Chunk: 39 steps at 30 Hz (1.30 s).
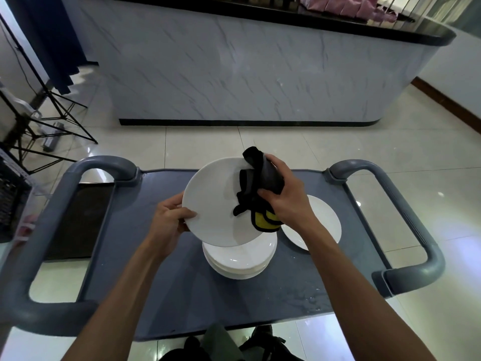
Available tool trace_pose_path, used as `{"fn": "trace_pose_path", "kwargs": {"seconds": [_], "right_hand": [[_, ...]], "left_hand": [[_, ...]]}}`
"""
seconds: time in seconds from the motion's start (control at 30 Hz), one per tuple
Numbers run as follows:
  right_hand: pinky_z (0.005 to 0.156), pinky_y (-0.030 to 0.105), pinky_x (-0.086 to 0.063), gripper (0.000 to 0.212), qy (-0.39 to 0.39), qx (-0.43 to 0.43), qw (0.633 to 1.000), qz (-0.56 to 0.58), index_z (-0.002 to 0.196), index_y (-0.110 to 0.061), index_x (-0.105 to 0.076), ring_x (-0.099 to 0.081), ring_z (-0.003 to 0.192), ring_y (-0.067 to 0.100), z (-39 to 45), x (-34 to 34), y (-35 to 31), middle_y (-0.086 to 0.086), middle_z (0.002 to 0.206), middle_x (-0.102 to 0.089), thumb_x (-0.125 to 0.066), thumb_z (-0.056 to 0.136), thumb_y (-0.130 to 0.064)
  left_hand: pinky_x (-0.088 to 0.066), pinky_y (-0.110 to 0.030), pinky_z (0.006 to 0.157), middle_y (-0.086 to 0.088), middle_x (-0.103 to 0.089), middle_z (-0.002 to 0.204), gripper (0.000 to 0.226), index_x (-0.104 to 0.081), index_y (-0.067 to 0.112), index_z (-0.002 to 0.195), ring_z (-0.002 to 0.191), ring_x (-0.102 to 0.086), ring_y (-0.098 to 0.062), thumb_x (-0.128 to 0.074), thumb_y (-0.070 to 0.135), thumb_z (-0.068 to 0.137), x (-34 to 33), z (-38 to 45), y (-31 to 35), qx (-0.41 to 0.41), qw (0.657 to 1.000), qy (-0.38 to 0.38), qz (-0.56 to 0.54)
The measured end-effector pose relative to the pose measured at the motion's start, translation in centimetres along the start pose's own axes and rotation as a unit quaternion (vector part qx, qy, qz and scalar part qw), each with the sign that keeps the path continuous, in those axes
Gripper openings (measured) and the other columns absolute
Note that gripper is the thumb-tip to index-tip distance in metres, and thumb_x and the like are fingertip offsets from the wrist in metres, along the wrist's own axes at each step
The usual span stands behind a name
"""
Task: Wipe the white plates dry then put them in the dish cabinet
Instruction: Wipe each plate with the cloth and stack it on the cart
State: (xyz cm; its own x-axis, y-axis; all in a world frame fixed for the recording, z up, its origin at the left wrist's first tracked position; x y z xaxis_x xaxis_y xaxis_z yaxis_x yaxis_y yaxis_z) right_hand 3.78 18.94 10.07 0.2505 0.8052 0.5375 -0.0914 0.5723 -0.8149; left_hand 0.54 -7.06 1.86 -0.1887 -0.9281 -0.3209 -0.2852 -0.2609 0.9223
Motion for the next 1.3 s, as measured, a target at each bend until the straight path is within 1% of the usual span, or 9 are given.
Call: {"fn": "trace_pose_path", "kwargs": {"seconds": [0.17,0.3,0.47,0.57,0.67,0.87,1.03,1.13,1.3], "right_hand": [[0.097,0.006,-0.038,0.080,0.056,0.058,0.996,-0.028,0.142,-0.035,-0.048,-0.051,0.118,-0.008,-1.1,0.1,-1.3,-0.016,0.127,-0.060,-0.070,0.075,0.005],[0.095,0.012,-0.041,0.078,0.088,0.109,0.987,-0.074,0.142,-0.026,-0.050,-0.055,0.112,0.004,-1.8,0.2,-2.2,-0.009,0.121,-0.061,-0.066,0.074,0.009],[0.089,0.021,-0.046,0.076,0.108,0.148,0.975,-0.124,0.139,-0.019,-0.053,-0.057,0.106,0.016,-2.6,0.8,-2.6,-0.002,0.118,-0.061,-0.065,0.071,0.015],[0.087,0.026,-0.048,0.071,0.123,0.162,0.968,-0.151,0.138,-0.014,-0.055,-0.057,0.105,0.022,-3.0,1.1,-2.6,0.003,0.117,-0.062,-0.067,0.073,0.015],[0.083,0.037,-0.052,0.068,0.134,0.171,0.963,-0.157,0.136,-0.011,-0.058,-0.059,0.107,0.028,-3.5,1.0,-2.5,0.007,0.119,-0.062,-0.066,0.073,0.016],[0.078,0.037,-0.052,0.066,0.137,0.218,0.948,-0.185,0.129,-0.006,-0.063,-0.061,0.099,0.032,-4.0,-0.3,-1.8,0.011,0.113,-0.063,-0.063,0.068,0.019],[0.077,0.034,-0.050,0.065,0.143,0.264,0.932,-0.204,0.128,-0.015,-0.058,-0.060,0.096,0.031,-5.0,-1.7,-1.8,0.013,0.111,-0.065,-0.065,0.071,0.016],[0.077,0.039,-0.052,0.061,0.146,0.293,0.920,-0.217,0.127,-0.017,-0.056,-0.060,0.094,0.031,-5.6,-2.4,-1.8,0.014,0.108,-0.065,-0.066,0.076,0.014],[0.081,0.043,-0.050,0.050,0.116,0.312,0.917,-0.221,0.126,-0.016,-0.058,-0.061,0.094,0.033,-6.3,-2.7,-1.0,0.016,0.108,-0.065,-0.058,0.084,0.010]], "left_hand": [[-0.058,-0.038,0.065,-0.010,-0.074,0.089,0.031,-0.072,0.009,0.106,0.081,-0.067,-0.027,-0.058,-0.009,0.083,-0.4,0.6,-0.5,0.006,1.000,0.028,0.003],[-0.059,-0.042,0.078,-0.009,-0.075,0.094,0.026,-0.072,0.010,0.102,0.086,-0.069,-0.027,-0.057,-0.007,0.089,-1.2,0.9,-1.1,0.026,0.999,0.037,0.017],[-0.060,-0.045,0.082,-0.009,-0.075,0.092,0.027,-0.077,0.015,0.098,0.088,-0.071,-0.027,-0.055,0.000,0.092,-1.2,0.9,-2.0,0.044,0.998,0.034,0.026],[-0.060,-0.042,0.071,-0.008,-0.076,0.102,0.021,-0.074,0.019,0.107,0.092,-0.072,-0.025,-0.059,0.013,0.095,-0.6,0.4,-2.9,0.055,0.996,0.067,0.035],[-0.046,-0.032,0.061,-0.005,-0.076,0.100,0.015,-0.072,0.021,0.098,0.085,-0.072,-0.022,-0.058,0.022,0.095,0.4,-0.4,-3.6,0.064,0.982,0.157,0.086],[-0.032,-0.022,0.044,-0.006,-0.077,0.101,0.059,-0.072,0.009,0.101,0.074,-0.072,-0.024,-0.047,0.062,0.094,-1.3,-1.4,-3.7,0.210,0.973,0.090,-0.016],[-0.031,-0.024,0.049,-0.009,-0.076,0.108,0.086,-0.067,0.009,0.114,0.091,-0.074,-0.034,-0.048,0.084,0.078,-2.6,-1.5,-2.9,0.263,0.963,0.035,-0.046],[-0.031,-0.023,0.049,-0.011,-0.075,0.109,0.076,-0.070,0.010,0.111,0.093,-0.074,-0.035,-0.059,0.076,0.077,-3.0,-1.6,-2.8,0.278,0.956,0.030,-0.087],[-0.038,-0.020,0.046,-0.014,-0.076,0.100,0.029,-0.075,0.008,0.082,0.084,-0.074,-0.032,-0.057,0.031,0.084,-3.3,-1.7,-3.1,0.274,0.946,0.049,-0.167]]}}
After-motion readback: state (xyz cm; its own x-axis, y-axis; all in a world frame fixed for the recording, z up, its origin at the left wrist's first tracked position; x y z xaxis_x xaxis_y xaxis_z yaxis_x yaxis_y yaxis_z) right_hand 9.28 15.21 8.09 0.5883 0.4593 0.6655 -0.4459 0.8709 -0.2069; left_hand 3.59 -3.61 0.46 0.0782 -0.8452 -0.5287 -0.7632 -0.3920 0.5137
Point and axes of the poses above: each hand's wrist, its own z-axis towards the middle knuckle, its own x-axis out of the back of the hand, y = z × x, the point moved 5 cm from there along z, towards the middle knuckle
